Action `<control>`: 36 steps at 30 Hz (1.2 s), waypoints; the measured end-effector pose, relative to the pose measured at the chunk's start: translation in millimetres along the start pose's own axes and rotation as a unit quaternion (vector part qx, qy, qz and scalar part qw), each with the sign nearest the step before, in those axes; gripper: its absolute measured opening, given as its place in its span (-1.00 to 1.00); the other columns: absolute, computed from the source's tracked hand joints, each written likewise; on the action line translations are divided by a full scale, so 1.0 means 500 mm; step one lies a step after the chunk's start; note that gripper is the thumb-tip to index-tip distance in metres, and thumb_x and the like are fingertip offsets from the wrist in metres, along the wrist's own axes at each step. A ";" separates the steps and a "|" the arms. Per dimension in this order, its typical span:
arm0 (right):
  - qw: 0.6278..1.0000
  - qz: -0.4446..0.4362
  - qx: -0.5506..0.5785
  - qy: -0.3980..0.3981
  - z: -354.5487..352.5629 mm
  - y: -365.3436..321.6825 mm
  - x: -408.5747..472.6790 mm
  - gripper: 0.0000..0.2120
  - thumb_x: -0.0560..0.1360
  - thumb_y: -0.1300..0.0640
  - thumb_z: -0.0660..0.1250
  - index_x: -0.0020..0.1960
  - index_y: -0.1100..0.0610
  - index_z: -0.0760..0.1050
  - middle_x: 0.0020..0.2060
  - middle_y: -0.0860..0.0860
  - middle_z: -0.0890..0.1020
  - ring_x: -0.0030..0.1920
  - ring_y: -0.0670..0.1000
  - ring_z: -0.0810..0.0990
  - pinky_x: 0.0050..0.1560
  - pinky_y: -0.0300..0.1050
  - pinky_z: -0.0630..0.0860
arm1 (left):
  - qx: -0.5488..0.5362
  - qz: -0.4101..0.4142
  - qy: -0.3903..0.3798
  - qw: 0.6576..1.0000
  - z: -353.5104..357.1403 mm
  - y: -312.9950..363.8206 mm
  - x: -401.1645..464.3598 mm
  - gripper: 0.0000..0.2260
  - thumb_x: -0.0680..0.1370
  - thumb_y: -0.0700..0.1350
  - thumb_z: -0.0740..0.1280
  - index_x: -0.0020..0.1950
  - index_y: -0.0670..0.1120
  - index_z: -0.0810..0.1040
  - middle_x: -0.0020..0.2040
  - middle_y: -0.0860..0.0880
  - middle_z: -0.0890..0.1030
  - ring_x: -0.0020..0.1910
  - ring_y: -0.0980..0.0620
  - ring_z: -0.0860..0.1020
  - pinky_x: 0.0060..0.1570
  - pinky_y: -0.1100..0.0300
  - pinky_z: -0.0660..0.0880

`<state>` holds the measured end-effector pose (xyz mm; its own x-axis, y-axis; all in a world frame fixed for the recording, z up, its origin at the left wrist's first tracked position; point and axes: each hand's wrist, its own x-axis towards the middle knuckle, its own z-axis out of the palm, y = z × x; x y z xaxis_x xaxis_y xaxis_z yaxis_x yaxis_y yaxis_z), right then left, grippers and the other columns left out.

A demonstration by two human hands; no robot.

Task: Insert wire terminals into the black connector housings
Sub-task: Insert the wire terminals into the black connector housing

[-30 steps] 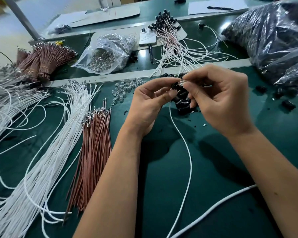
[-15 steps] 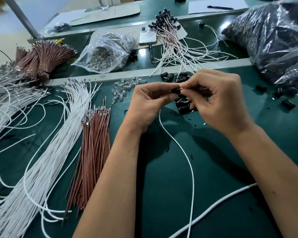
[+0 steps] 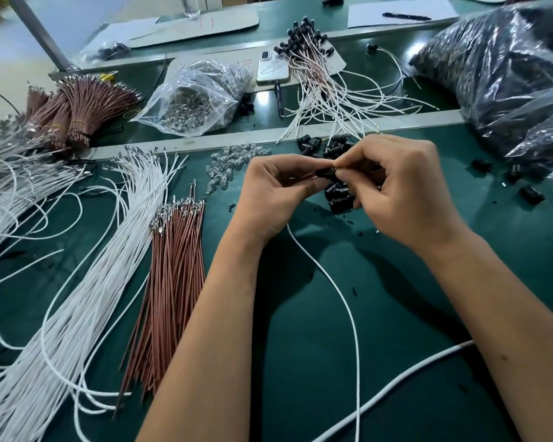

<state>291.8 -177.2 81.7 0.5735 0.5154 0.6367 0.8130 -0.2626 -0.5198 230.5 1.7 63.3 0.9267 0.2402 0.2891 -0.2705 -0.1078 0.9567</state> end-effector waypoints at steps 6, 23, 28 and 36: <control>0.997 0.016 0.070 -0.009 -0.002 0.011 -0.002 -0.94 0.52 0.34 0.50 -0.04 0.25 0.66 -0.24 0.05 0.67 -0.40 -0.06 0.68 -0.38 -0.04 0.63 | -0.005 -0.010 -0.009 1.000 -0.004 0.001 -0.001 -0.72 0.45 -0.42 0.47 0.09 -0.15 0.70 -0.04 -0.09 0.74 -0.02 0.00 0.69 0.10 0.15 0.58; 0.991 0.078 0.084 -0.073 -0.012 0.022 -0.001 -0.89 0.50 0.38 0.49 -0.10 0.21 0.64 -0.36 -0.01 0.64 -0.46 0.00 0.65 -0.42 0.01 0.62 | 0.128 0.029 -0.015 0.991 0.000 0.006 0.001 -0.75 0.44 -0.41 0.50 0.10 -0.25 0.71 -0.13 -0.08 0.71 -0.13 0.12 0.64 -0.02 0.24 0.53; 0.994 0.069 0.054 -0.065 -0.013 0.023 -0.001 -0.88 0.48 0.33 0.50 -0.12 0.14 0.64 -0.37 -0.08 0.63 -0.43 0.00 0.62 -0.39 0.06 0.57 | 0.150 0.031 -0.021 0.988 0.009 0.006 0.003 -0.76 0.43 -0.40 0.51 0.08 -0.25 0.71 -0.17 -0.06 0.68 -0.17 0.13 0.61 -0.10 0.23 0.48; 0.992 0.068 0.070 -0.083 -0.022 0.023 0.002 -0.91 0.50 0.34 0.50 -0.09 0.20 0.65 -0.37 -0.04 0.64 -0.45 -0.01 0.64 -0.40 -0.02 0.60 | 0.100 0.003 -0.021 0.995 0.003 0.007 -0.001 -0.76 0.46 -0.40 0.48 0.11 -0.22 0.70 -0.04 -0.09 0.74 -0.05 0.08 0.69 0.08 0.21 0.59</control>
<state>303.0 -188.5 82.7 0.6422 0.6142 0.4586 0.7008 -0.2281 -0.6759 229.7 -0.4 66.5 0.9362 0.1999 0.2889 -0.2221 -0.3005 0.9276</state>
